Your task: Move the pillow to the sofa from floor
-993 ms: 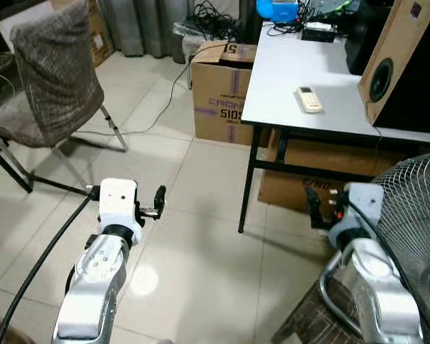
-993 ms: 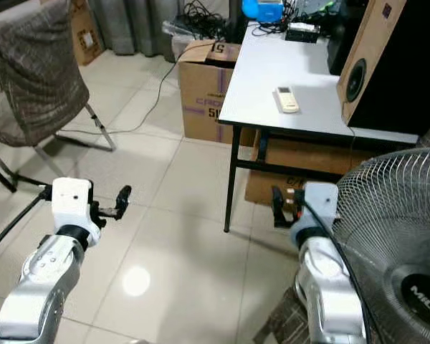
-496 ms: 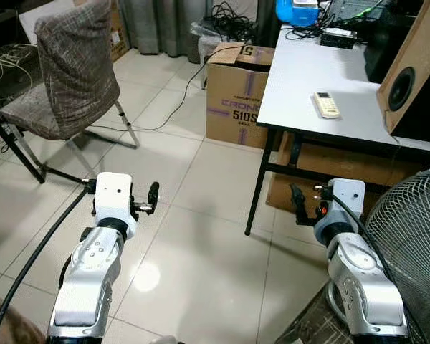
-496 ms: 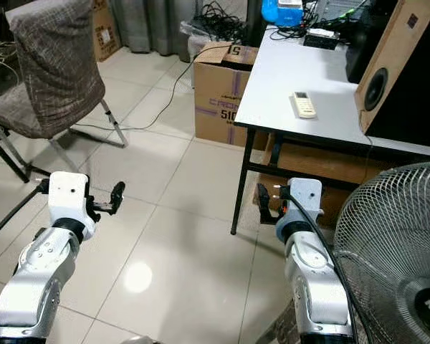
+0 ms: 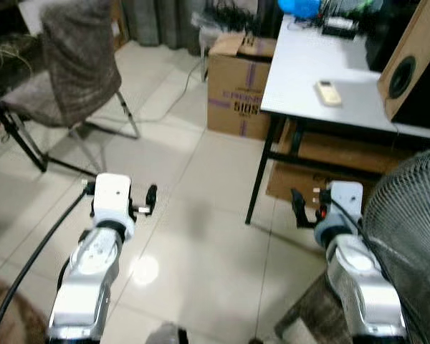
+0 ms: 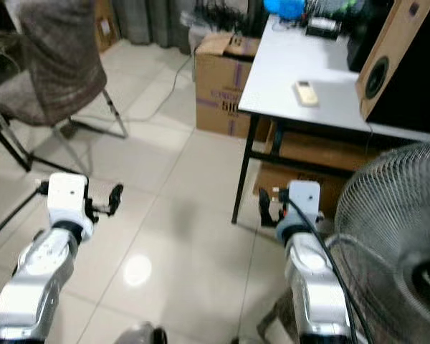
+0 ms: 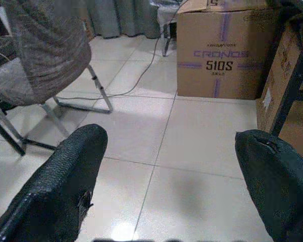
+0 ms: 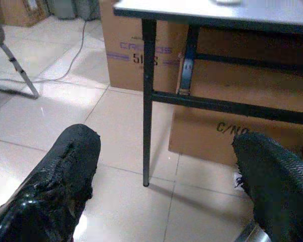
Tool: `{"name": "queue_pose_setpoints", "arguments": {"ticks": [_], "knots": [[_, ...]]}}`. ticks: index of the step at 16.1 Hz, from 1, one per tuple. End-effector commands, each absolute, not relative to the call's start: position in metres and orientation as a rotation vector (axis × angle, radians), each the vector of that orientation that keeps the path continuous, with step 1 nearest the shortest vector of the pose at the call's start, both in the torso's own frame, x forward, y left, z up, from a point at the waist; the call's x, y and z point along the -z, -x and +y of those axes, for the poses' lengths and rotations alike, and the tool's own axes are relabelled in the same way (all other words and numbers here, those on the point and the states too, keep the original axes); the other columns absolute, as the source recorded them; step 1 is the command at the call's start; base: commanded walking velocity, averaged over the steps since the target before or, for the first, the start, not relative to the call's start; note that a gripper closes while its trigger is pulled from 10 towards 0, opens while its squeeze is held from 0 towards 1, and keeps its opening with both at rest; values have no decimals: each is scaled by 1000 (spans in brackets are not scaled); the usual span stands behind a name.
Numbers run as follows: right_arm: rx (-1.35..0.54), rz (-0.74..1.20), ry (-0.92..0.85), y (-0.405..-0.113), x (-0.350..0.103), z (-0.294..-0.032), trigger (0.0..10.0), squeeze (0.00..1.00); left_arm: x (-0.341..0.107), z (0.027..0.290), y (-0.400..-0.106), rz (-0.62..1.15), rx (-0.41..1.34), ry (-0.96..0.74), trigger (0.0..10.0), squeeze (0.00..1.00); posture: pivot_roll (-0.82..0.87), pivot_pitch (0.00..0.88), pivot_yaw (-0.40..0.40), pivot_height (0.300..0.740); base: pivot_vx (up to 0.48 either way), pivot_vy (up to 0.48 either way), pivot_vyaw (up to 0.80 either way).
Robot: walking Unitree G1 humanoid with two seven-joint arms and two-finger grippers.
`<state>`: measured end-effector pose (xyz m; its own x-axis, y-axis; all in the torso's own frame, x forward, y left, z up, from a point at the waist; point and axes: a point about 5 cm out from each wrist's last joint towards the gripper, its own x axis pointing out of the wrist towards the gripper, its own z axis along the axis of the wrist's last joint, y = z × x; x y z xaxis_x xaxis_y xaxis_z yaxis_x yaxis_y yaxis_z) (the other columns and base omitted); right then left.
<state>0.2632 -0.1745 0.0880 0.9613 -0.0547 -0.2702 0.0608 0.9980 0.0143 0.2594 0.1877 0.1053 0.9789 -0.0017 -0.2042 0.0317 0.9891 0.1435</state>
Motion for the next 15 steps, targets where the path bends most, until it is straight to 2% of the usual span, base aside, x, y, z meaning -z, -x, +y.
{"name": "queue_pose_setpoints", "arguments": {"ticks": [1,10,15], "knots": [[63,264,-18,-264,-90,-176,10000,0,-105,189,-260,202,7,-167,10000,0,22,0,2,740,0,0,0],[38,241,6,-266,-93,-177,10000,0,-107,186,-262,181,21,-182,10000,0,23,0,1,740,0,0,0],[65,245,-1,-267,-91,-178,10000,0,-107,186,-266,182,41,-195,10000,0,11,0,28,740,0,-325,764]]}}
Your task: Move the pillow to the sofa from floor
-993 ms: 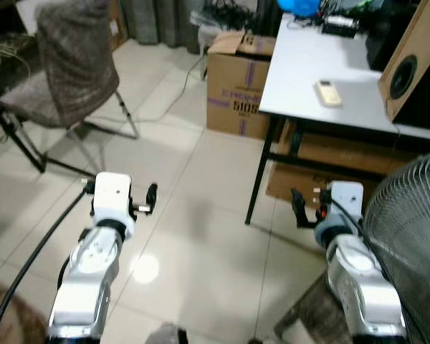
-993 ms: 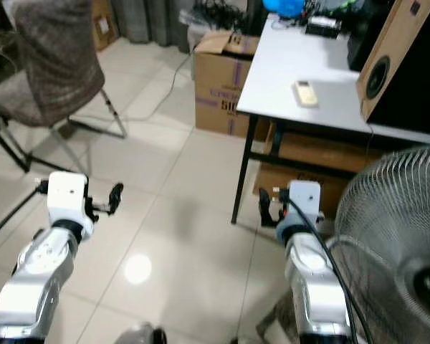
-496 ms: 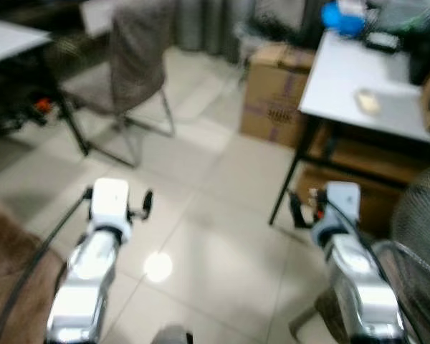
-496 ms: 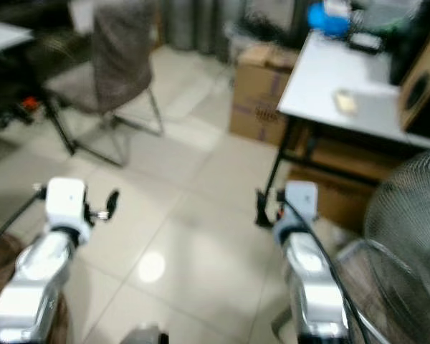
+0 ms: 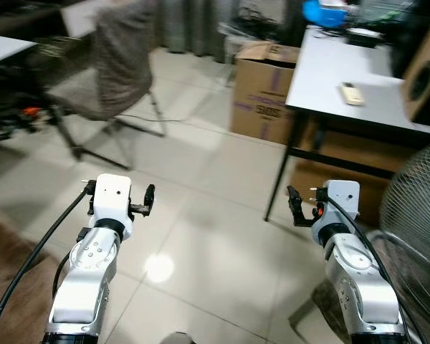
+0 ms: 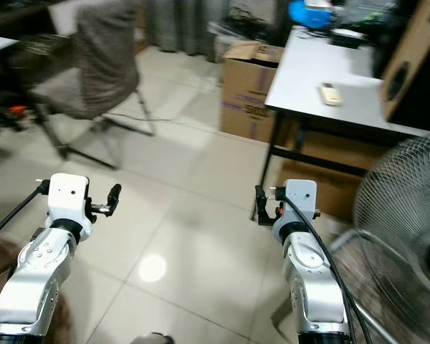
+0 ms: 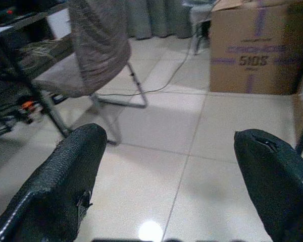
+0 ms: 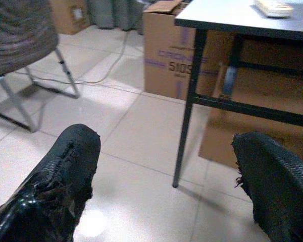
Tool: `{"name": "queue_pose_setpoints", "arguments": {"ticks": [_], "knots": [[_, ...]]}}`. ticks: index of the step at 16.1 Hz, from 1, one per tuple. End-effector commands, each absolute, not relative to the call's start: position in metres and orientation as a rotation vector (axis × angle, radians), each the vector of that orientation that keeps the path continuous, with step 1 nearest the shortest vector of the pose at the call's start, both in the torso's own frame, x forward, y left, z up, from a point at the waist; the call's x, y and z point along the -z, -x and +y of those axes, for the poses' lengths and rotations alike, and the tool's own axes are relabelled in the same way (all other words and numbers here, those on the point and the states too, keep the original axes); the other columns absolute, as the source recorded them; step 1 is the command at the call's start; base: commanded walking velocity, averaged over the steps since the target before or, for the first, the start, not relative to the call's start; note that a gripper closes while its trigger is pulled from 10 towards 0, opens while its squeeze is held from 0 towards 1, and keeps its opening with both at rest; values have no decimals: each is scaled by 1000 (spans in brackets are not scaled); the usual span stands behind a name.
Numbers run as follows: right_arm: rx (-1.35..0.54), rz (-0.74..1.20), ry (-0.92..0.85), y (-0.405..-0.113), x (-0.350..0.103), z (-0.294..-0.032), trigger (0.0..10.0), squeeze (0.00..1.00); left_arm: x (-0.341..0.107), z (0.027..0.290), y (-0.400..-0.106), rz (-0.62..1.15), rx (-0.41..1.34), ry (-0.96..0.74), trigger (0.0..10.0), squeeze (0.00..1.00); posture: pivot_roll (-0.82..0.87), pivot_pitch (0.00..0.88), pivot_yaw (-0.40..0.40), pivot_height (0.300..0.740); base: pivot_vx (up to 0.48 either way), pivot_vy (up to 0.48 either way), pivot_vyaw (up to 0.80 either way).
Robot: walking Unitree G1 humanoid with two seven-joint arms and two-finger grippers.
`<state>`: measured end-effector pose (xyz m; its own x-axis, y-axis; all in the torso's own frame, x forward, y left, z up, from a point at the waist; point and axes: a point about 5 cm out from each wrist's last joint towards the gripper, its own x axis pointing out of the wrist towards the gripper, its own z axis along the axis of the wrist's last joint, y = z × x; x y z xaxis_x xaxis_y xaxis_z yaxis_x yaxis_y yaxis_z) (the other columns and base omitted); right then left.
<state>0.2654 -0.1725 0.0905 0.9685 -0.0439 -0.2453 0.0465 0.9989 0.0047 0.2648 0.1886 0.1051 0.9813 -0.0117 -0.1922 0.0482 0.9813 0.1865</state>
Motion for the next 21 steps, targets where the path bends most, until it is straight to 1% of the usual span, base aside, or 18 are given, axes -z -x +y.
{"name": "queue_pose_setpoints", "arguments": {"ticks": [1,5,8,14,15,18,21], "knots": [[81,243,-6,-266,-90,-179,10000,0,-108,185,-269,180,56,-202,10000,0,7,0,43,740,0,-334,800],[86,246,-3,-265,-89,-178,10000,0,-114,183,-271,174,69,-207,10000,0,3,0,55,740,0,-334,800],[48,252,7,-265,-87,-174,10000,0,-114,183,-268,177,68,-208,10000,0,6,0,53,740,0,-335,800],[2,259,3,-266,-85,-168,10000,0,-110,191,-262,178,49,-216,10000,0,20,0,36,740,0,-334,800],[-17,258,1,-267,-84,-165,10000,0,-104,193,-262,173,48,-227,10000,0,20,0,36,740,0,-322,800],[-25,252,-10,-267,-84,-162,10000,0,-92,198,-264,178,25,-211,10000,0,23,0,35,740,0,0,0],[-32,253,-1,-267,-83,-164,10000,0,-85,209,-267,191,24,-202,10000,0,20,0,40,740,0,0,0]]}}
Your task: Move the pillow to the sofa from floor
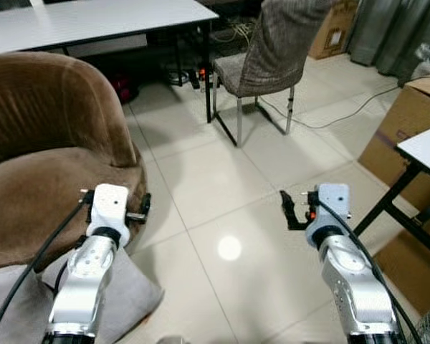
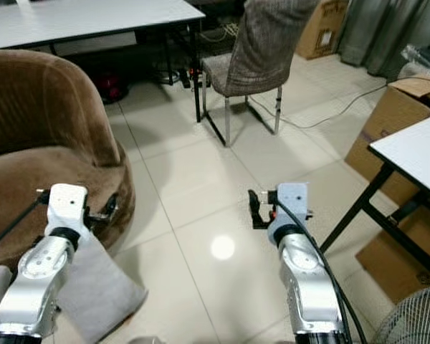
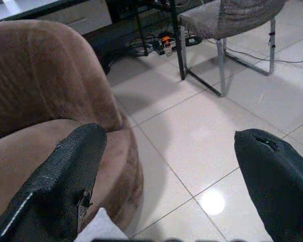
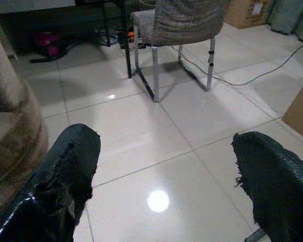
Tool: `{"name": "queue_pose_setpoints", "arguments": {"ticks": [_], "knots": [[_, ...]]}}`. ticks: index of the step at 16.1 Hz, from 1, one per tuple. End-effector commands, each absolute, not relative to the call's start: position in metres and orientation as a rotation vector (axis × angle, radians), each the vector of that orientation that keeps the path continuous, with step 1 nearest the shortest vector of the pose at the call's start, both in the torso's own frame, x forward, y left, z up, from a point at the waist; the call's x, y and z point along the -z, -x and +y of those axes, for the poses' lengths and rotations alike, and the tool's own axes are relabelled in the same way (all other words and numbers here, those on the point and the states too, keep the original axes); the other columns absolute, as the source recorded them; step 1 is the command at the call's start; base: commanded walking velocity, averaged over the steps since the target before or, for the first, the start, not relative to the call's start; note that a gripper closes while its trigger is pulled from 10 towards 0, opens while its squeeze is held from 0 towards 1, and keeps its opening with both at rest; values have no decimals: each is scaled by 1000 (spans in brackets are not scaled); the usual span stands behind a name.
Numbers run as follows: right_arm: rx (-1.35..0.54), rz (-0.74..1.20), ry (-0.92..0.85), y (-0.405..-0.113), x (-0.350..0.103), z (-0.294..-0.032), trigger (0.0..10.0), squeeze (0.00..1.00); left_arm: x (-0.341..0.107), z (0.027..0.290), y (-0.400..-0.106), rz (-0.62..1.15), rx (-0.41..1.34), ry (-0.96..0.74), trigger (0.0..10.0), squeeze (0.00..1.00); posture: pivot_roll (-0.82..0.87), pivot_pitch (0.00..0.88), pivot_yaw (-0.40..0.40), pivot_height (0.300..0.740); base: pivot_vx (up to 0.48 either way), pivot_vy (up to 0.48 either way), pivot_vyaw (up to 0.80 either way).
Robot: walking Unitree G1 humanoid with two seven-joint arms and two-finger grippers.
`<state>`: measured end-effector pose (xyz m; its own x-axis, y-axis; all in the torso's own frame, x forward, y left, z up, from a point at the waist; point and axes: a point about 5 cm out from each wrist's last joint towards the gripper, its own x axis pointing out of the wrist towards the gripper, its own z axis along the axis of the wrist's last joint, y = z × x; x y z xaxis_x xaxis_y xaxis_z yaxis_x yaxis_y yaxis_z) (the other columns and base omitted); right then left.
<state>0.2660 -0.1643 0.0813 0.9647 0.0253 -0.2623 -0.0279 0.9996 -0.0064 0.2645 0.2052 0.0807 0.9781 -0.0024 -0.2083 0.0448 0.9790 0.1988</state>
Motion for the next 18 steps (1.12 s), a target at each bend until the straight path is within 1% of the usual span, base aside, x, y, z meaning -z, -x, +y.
{"name": "queue_pose_setpoints", "arguments": {"ticks": [1,4,6,8,10,14,15,16,17,18], "knots": [[-31,253,-1,-267,-83,-164,10000,0,-83,210,-268,192,27,-201,10000,0,20,0,40,740,0,0,0],[-11,254,2,-266,-79,-166,10000,0,-68,223,-279,225,28,-210,10000,0,20,0,39,740,0,354,0],[50,242,-16,-266,-76,-170,10000,0,-58,228,-283,247,28,-235,10000,0,20,0,37,740,0,386,0],[118,231,-12,-266,-74,-179,10000,0,-51,228,-283,236,47,-243,10000,0,19,0,41,740,0,0,0],[121,226,-5,-267,-74,-182,10000,0,-44,228,-284,245,49,-239,10000,0,17,0,42,740,0,0,0],[73,179,8,-272,-82,-177,10000,0,-36,229,-296,269,62,-230,10000,0,27,0,30,740,0,0,0],[61,173,29,-278,-82,-177,10000,0,-34,222,-302,284,76,-226,10000,0,30,0,26,740,0,0,0],[56,182,35,-294,-79,-179,10000,0,-33,223,-311,351,37,-194,10000,0,45,0,12,740,0,0,0],[54,221,12,-306,-72,-182,10000,0,-33,228,-315,400,-4,-121,10000,0,35,0,29,740,0,0,0],[51,258,21,-312,-66,-184,10000,0,-41,232,-321,385,-15,-96,10000,0,35,0,29,740,0,0,0]]}}
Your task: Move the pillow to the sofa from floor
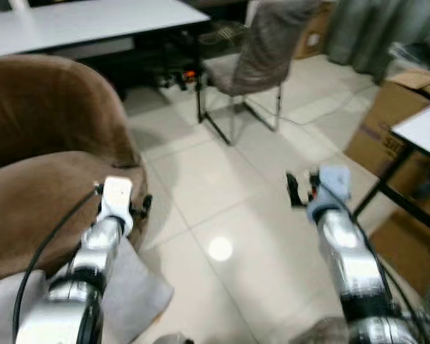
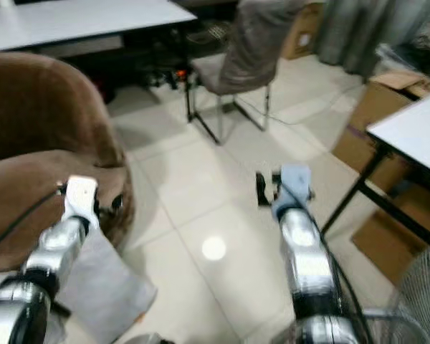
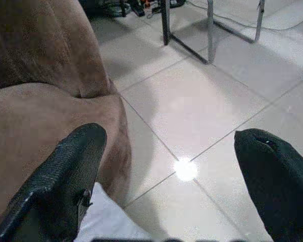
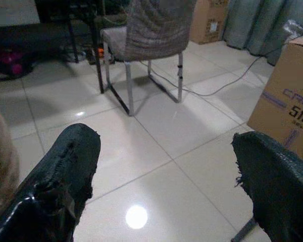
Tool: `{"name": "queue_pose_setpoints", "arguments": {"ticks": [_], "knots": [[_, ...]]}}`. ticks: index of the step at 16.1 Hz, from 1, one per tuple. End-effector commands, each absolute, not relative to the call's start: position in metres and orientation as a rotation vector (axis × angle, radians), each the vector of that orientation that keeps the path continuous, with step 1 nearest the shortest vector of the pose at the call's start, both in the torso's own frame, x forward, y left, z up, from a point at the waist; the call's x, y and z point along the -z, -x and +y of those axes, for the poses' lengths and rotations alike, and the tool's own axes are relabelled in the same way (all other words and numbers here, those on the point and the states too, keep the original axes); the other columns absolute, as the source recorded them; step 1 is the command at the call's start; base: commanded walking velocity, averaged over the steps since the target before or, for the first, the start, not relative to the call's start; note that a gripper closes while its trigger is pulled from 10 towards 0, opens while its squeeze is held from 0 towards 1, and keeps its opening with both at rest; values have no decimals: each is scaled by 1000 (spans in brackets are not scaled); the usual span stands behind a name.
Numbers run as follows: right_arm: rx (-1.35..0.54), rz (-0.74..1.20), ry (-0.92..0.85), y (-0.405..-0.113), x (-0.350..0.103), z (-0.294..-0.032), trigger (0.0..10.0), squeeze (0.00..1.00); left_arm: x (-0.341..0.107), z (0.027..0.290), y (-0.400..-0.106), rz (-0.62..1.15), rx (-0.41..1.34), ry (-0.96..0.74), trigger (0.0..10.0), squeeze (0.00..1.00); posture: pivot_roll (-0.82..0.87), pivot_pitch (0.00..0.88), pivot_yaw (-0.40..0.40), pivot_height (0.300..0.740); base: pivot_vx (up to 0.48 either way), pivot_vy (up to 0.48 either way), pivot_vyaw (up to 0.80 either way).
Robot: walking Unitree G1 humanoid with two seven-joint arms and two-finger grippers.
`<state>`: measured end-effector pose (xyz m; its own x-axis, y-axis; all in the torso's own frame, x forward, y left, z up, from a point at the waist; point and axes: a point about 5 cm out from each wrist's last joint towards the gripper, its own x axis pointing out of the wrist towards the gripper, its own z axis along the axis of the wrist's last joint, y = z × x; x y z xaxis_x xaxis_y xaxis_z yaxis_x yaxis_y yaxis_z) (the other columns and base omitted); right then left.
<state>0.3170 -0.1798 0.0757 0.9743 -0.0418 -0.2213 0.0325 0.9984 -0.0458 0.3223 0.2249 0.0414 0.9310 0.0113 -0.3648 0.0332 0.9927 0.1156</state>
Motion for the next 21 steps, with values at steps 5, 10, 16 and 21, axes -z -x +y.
{"name": "queue_pose_setpoints", "arguments": {"ticks": [5,10,16,21], "knots": [[-58,161,-19,-317,-86,-166,10000,0,-75,234,-336,218,114,-120,10000,0,19,0,36,740,0,0,0],[-97,123,-36,-303,-85,-157,10000,0,-120,158,-299,-25,227,-122,10000,0,26,0,25,740,0,0,0],[-73,141,-35,-282,-88,-159,10000,0,-118,174,-269,83,114,-177,10000,0,26,0,13,740,0,0,0],[-24,173,-29,-278,-85,-164,10000,0,-118,172,-269,131,97,-197,10000,0,27,0,9,740,0,0,0]]}}
